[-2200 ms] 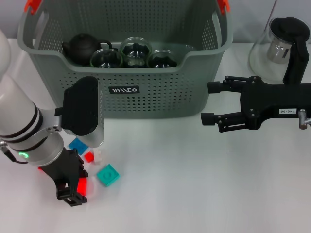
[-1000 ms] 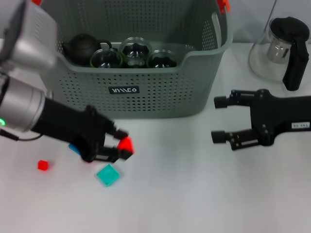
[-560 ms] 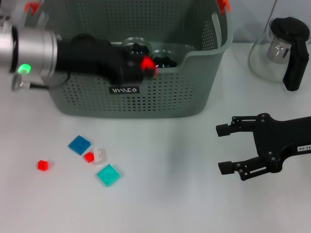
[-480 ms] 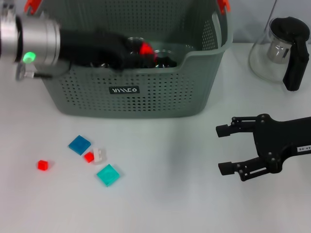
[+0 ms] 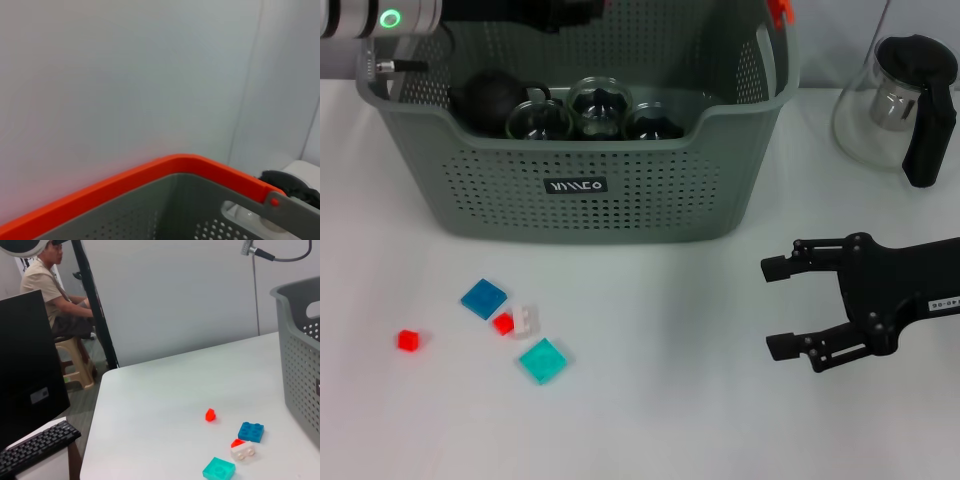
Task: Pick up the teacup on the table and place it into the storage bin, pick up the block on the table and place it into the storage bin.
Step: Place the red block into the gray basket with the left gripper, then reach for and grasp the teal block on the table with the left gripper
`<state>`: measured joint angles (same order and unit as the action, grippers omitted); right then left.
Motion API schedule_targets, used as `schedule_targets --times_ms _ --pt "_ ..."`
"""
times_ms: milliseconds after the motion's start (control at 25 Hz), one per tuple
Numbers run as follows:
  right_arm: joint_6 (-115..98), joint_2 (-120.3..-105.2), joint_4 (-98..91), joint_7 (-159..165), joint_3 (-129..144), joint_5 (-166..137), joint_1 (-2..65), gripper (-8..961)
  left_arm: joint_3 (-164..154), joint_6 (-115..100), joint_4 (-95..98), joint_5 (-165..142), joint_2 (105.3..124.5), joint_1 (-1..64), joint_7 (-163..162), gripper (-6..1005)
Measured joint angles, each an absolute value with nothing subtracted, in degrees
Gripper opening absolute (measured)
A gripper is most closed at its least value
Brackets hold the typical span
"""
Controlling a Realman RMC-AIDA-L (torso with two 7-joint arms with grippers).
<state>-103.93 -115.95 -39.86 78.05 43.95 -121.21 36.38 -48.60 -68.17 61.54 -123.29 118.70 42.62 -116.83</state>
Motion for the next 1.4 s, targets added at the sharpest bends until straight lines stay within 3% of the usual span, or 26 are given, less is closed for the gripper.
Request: schedule_targets --times_ms 360,560,680,1080,1400 --pt "-103.7 -116.02 -39.7 78.0 43.9 -121.2 36.4 943 -48.9 -67.6 62.8 -123.3 118.96 42.8 -118.0 530" --pt "-103.6 -116.02 -39.8 78.0 44.0 -121.2 36.4 942 -48.9 -71.6 69.4 -123.2 119.01 41.6 -118.9 760" --pt "-103.6 -116.01 -39.7 78.0 43.8 -121.2 36.4 942 -49.4 -81.4 76.9 -122.8 119.27 39.5 -118.0 794" --pt "-103.0 -116.39 -39.5 78.0 43.1 -120.8 36.3 943 -59.4 -100.7 97.3 -128.2 123.86 26.2 -107.3 884" --pt "-102.3 -116.53 -39.5 78.9 42.9 -120.8 36.4 943 -70.4 -103.5 95.4 -137.4 124.58 25.6 -112.7 878"
